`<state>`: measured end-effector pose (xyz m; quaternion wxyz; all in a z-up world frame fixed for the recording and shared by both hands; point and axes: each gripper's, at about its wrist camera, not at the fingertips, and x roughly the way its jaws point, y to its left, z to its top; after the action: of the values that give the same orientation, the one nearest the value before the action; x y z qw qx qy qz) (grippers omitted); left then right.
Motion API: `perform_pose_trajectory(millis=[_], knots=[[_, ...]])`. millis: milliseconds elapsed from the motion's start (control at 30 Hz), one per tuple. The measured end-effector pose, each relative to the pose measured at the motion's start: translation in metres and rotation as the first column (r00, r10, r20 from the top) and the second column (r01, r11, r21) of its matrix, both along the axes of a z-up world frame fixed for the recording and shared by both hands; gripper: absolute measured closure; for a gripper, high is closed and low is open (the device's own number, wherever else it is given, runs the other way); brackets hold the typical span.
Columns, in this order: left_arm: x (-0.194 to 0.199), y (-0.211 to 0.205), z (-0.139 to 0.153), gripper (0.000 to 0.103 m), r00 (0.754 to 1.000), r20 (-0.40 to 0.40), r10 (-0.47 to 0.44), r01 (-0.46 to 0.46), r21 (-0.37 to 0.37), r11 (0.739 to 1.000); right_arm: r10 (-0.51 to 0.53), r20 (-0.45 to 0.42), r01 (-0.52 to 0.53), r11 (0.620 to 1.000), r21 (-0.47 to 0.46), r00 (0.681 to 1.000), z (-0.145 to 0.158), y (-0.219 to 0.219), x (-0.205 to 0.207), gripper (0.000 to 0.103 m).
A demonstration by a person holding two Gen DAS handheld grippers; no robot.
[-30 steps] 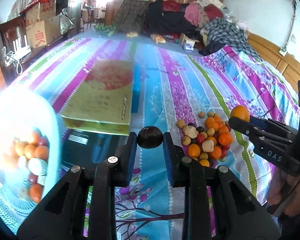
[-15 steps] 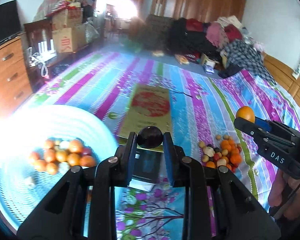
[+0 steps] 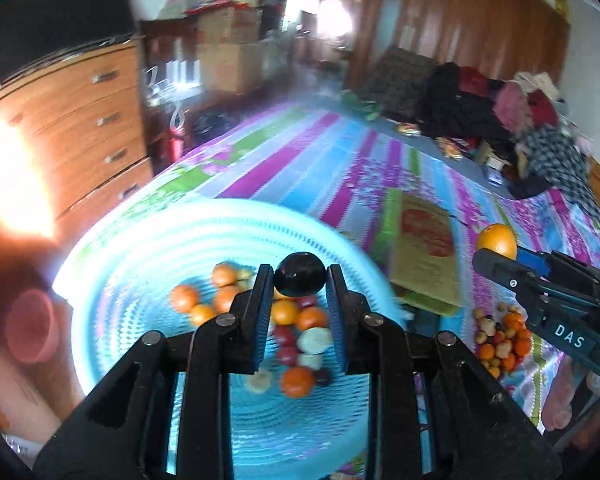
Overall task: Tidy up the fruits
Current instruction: 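Carry the plum and orange over the light-blue basket with both tools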
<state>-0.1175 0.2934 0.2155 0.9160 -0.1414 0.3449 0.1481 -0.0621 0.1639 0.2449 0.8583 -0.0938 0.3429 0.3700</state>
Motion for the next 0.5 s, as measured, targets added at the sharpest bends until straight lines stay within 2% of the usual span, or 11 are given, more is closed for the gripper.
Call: perform_pose_trajectory(millis=[267, 500], knots=[[-0.012, 0.042, -0.033, 0.076, 0.991, -0.104, 0.087, -0.096, -0.084, 0.992, 0.101, -0.123, -0.11, 0.991, -0.074, 0.987, -0.028, 0.071, 0.001, 0.065], [-0.019, 0.061, -0.053, 0.076, 0.981, -0.161, 0.108, -0.13, -0.133, 0.983, 0.125, -0.181, -0.152, 0.977, -0.148, 0.976, -0.055, 0.101, 0.002, 0.065]])
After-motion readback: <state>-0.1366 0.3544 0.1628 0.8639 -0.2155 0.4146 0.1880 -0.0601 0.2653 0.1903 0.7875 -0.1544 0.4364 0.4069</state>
